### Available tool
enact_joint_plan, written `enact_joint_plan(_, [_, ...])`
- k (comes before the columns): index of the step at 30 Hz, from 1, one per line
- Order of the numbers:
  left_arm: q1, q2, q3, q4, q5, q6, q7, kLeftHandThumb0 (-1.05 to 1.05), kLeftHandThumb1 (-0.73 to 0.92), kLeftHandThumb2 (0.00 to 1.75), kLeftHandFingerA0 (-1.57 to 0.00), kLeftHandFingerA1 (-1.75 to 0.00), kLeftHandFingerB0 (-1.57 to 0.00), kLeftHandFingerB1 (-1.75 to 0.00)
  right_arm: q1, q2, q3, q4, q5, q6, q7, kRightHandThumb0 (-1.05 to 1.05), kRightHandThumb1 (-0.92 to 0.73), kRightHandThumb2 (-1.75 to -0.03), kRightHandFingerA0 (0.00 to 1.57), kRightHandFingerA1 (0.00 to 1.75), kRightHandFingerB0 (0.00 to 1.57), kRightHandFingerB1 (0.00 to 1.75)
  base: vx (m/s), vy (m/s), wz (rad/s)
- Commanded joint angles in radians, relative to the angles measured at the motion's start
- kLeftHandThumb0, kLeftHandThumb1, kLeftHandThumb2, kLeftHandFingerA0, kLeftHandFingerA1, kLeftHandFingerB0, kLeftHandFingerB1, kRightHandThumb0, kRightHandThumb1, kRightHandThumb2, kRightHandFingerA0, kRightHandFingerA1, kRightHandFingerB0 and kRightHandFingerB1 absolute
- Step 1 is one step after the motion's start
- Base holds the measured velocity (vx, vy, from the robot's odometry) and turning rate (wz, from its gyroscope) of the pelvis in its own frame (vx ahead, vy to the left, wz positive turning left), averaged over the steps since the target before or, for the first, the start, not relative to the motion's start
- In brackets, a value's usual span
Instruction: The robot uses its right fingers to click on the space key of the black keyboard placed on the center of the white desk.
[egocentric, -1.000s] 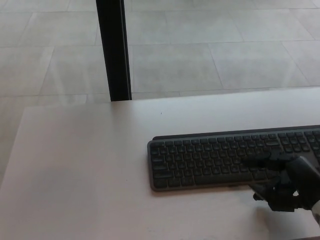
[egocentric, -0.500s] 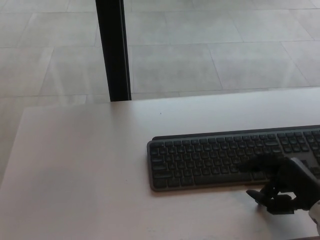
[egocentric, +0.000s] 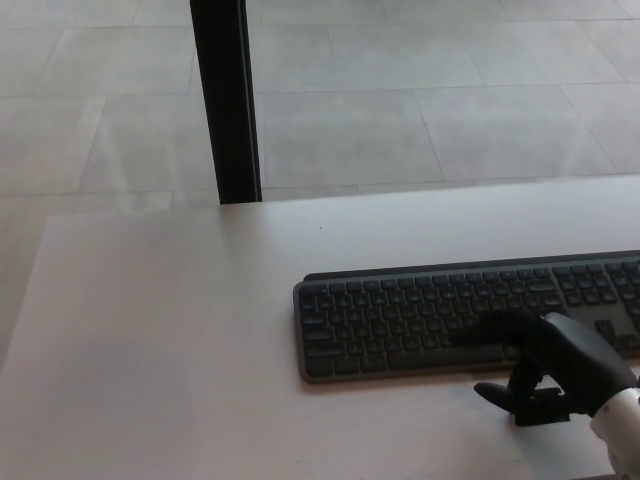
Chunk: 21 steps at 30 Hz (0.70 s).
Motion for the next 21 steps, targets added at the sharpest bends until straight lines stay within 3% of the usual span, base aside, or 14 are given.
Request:
enact_joint_plan(1, [0.008, 0.017, -0.008, 0.001, -0.006, -0.028, 0.007, -0.53, 0.60, 0.58, -0.79, -0.76, -0.75, -0.60, -0.002, 0.011, 0.026, 0.026, -0.101, 0.078, -0.004, -0.27, -0.57, -0.61, 0.88, 1.37, 0.65, 0.52, 0.00, 0.000, 0.00])
enact_joint_plan(2, [0.006, 0.017, -0.001, 0.000, -0.015, -0.022, 0.011, -0.51, 0.59, 0.58, -0.81, -0.78, -0.72, -0.58, -0.006, 0.019, 0.023, 0.025, -0.099, 0.100, 0.003, -0.26, -0.56, -0.63, 0.89, 1.48, 0.64, 0.54, 0.00, 0.000, 0.00])
enact_joint_plan(6, [0.007, 0.014, 0.010, -0.003, -0.028, -0.027, 0.000, -0.50, 0.60, 0.58, -0.80, -0.80, -0.73, -0.62, -0.026, 0.008, 0.048, 0.018, -0.174, 0.161, 0.003, -0.31, -0.58, -0.61, 0.85, 1.39, 0.66, 0.50, 0.00, 0.000, 0.00])
enact_joint_plan(9, [0.006, 0.017, 0.008, -0.002, -0.028, -0.026, 0.002, -0.52, 0.60, 0.58, -0.82, -0.75, -0.74, -0.62, -0.045, 0.009, 0.056, 0.039, -0.197, 0.179, 0.005, -0.34, -0.58, -0.61, 0.84, 1.47, 0.67, 0.52, 0.00, 0.000, 0.00])
enact_joint_plan(11, [0.007, 0.016, 0.008, 0.000, -0.029, -0.027, 0.001, -0.50, 0.60, 0.58, -0.82, -0.76, -0.75, -0.62, -0.049, 0.011, 0.057, 0.040, -0.206, 0.198, 0.012, -0.34, -0.58, -0.60, 0.84, 1.36, 0.67, 0.51, 0.00, 0.000, 0.00])
enact_joint_plan(13, [0.008, 0.016, 0.010, 0.001, -0.033, -0.027, -0.002, -0.49, 0.60, 0.58, -0.82, -0.75, -0.74, -0.61, -0.051, 0.013, 0.060, 0.042, -0.218, 0.215, 0.014, -0.35, -0.58, -0.60, 0.84, 1.37, 0.66, 0.51, 0.00, 0.000, 0.00])
enact_joint_plan(14, [0.010, 0.018, -0.003, 0.003, -0.018, -0.032, 0.006, -0.51, 0.60, 0.58, -0.82, -0.75, -0.77, -0.62, -0.057, 0.023, 0.060, 0.043, -0.225, 0.249, 0.017, -0.40, -0.43, -0.88, 1.03, 1.22, 0.62, 0.66, 0.00, 0.000, 0.00])
enact_joint_plan(15, [0.011, 0.016, -0.003, 0.003, -0.018, -0.032, 0.006, -0.51, 0.60, 0.58, -0.82, -0.75, -0.77, -0.62, -0.055, 0.023, 0.060, 0.040, -0.227, 0.251, 0.018, -0.40, -0.43, -0.88, 1.03, 1.22, 0.62, 0.66, 0.00, 0.000, 0.00])
enact_joint_plan(16, [0.011, 0.017, -0.004, 0.003, -0.018, -0.032, 0.006, -0.51, 0.60, 0.58, -0.81, -0.75, -0.76, -0.61, -0.056, 0.025, 0.059, 0.039, -0.227, 0.257, 0.023, -0.41, -0.44, -0.87, 1.01, 1.23, 0.61, 0.66, 0.00, 0.000, 0.00])
enact_joint_plan(17, [0.009, 0.018, -0.007, 0.009, -0.015, -0.033, 0.011, -0.52, 0.59, 0.58, -0.82, -0.74, -0.76, -0.60, -0.060, 0.033, 0.057, 0.036, -0.230, 0.278, 0.027, -0.35, -0.57, -0.60, 0.85, 1.48, 0.65, 0.52, 0.00, 0.000, 0.00])
enact_joint_plan(18, [0.008, 0.017, -0.008, 0.010, -0.015, -0.034, 0.011, -0.52, 0.59, 0.58, -0.82, -0.74, -0.76, -0.60, -0.061, 0.034, 0.057, 0.035, -0.232, 0.281, 0.028, -0.35, -0.57, -0.60, 0.85, 1.48, 0.65, 0.52, 0.00, 0.000, 0.00])
enact_joint_plan(19, [0.007, 0.017, -0.008, 0.011, -0.016, -0.030, 0.015, -0.52, 0.59, 0.58, -0.82, -0.75, -0.76, -0.61, -0.062, 0.035, 0.058, 0.042, -0.234, 0.276, 0.023, -0.40, -0.43, -0.86, 1.02, 1.23, 0.61, 0.66, 0.00, 0.000, 0.00])
enact_joint_plan(20, [0.007, 0.017, -0.007, 0.011, -0.018, -0.028, 0.016, -0.52, 0.59, 0.58, -0.82, -0.75, -0.76, -0.61, -0.063, 0.035, 0.058, 0.044, -0.235, 0.274, 0.021, -0.40, -0.43, -0.86, 1.02, 1.23, 0.61, 0.66, 0.00, 0.000, 0.00])
enact_joint_plan(21, [0.009, 0.017, -0.007, 0.009, -0.020, -0.029, 0.010, -0.52, 0.60, 0.58, -0.81, -0.75, -0.76, -0.61, -0.063, 0.038, 0.057, 0.044, -0.235, 0.271, 0.017, -0.34, -0.56, -0.60, 0.87, 1.50, 0.65, 0.53, 0.00, 0.000, 0.00])
